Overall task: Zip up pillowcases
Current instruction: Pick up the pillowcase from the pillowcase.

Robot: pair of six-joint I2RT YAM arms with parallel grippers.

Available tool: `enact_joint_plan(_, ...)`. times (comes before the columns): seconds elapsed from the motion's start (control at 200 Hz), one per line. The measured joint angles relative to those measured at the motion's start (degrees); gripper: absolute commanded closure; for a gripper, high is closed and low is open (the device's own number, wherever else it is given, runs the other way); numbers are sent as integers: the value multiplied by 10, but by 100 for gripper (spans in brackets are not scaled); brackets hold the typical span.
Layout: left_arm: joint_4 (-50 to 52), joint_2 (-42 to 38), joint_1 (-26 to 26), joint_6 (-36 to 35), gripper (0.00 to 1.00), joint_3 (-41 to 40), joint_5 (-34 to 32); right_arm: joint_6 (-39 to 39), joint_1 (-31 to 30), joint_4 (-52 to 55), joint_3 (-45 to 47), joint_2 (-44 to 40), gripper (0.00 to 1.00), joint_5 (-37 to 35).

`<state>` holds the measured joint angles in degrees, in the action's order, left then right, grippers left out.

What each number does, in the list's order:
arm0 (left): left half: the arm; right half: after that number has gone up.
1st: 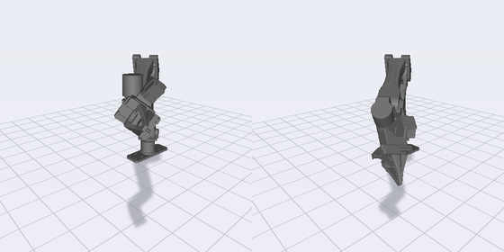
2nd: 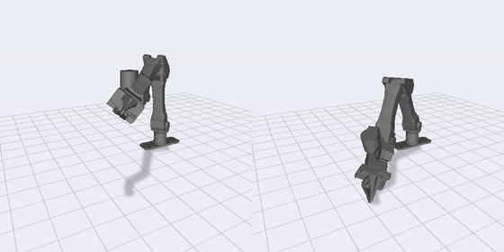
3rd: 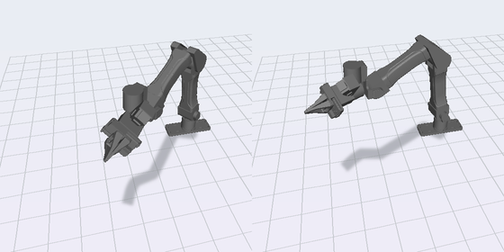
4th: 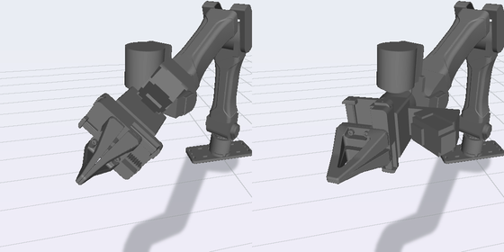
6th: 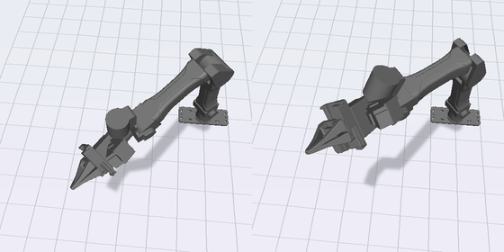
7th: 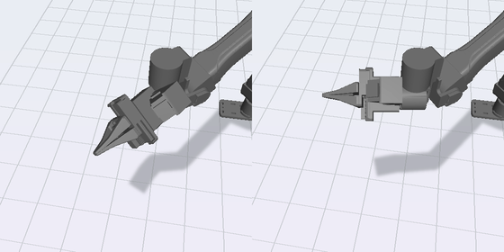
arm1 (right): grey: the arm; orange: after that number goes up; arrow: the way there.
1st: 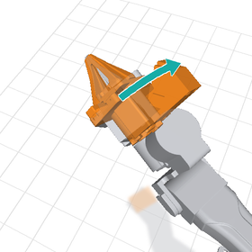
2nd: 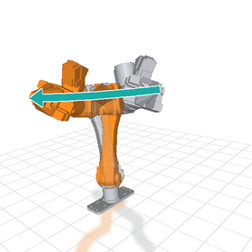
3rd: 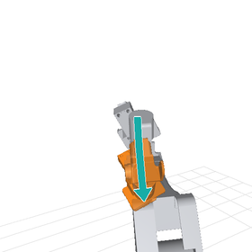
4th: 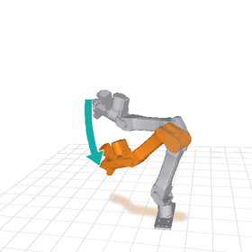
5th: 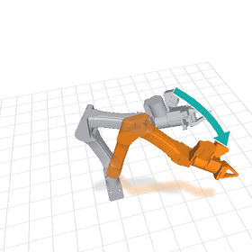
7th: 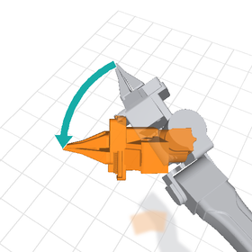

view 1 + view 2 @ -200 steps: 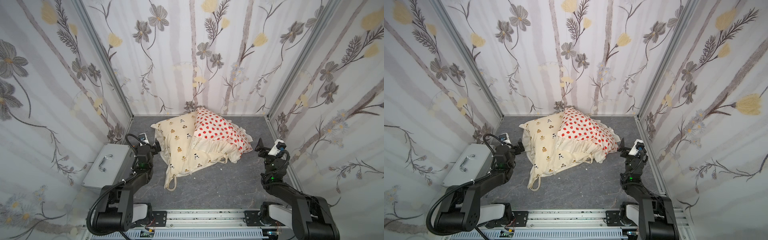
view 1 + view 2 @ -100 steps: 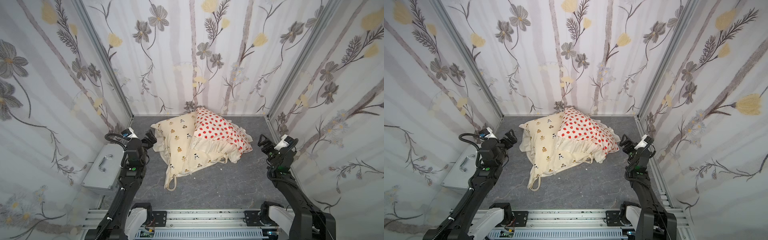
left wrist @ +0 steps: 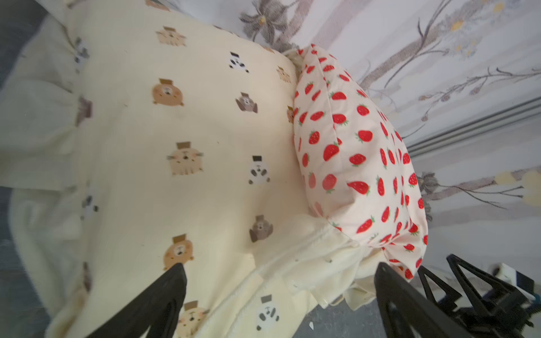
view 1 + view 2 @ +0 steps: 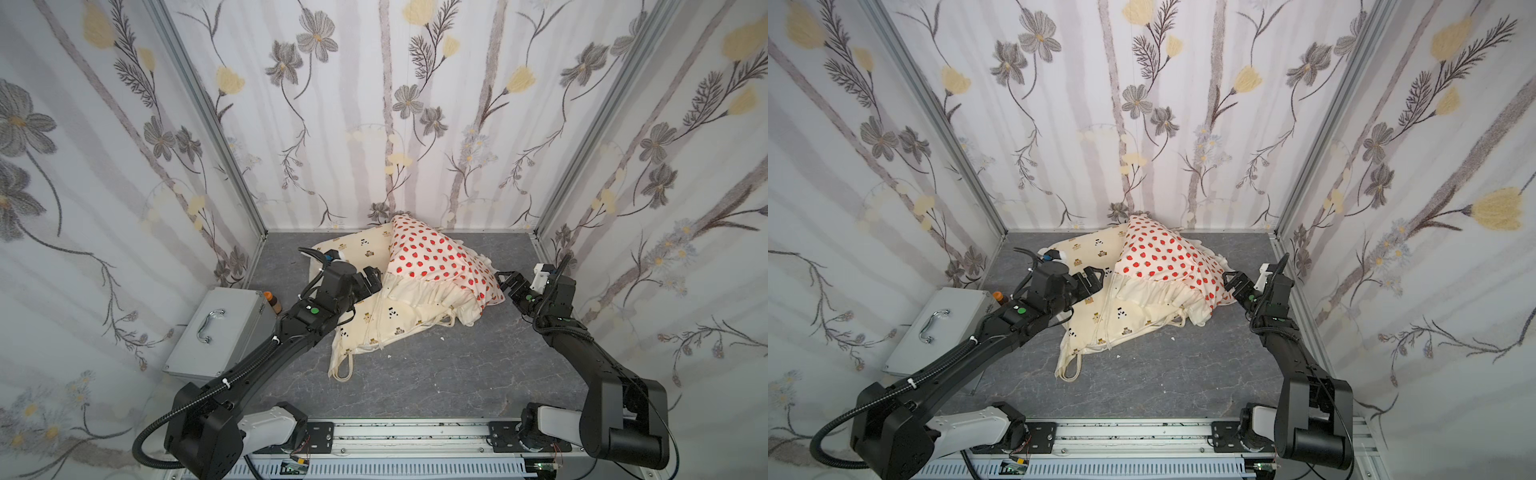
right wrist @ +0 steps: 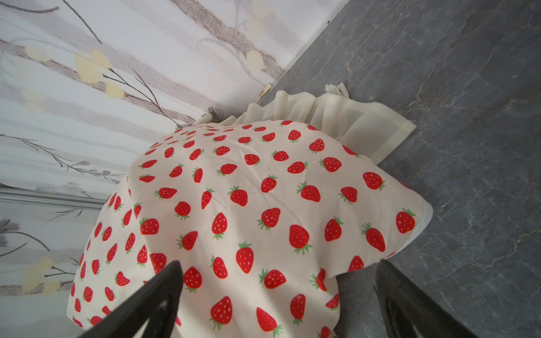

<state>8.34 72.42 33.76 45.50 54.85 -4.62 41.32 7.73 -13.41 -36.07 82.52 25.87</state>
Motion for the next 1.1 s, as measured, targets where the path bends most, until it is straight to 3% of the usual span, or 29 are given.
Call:
enact_joint_plan(0.275,-92,160,30,18,0,88,33,5,1,20,-22,44,0,13)
enact_joint_plan(0.405,-123,214,31,24,5,125,33,6,2,24,-31,69,0,15)
enact_joint_plan(0.555,-150,263,33,27,23,156,37,11,-5,26,-69,111,0,17)
enact_joint_plan(0.844,-135,285,29,30,53,183,12,26,-13,42,-131,201,1,9)
enact_joint_plan(0.909,-127,286,26,30,61,183,7,26,-17,44,-146,219,6,4)
enact_joint_plan(1.099,-114,286,24,29,64,186,1,26,-30,25,-165,267,29,12)
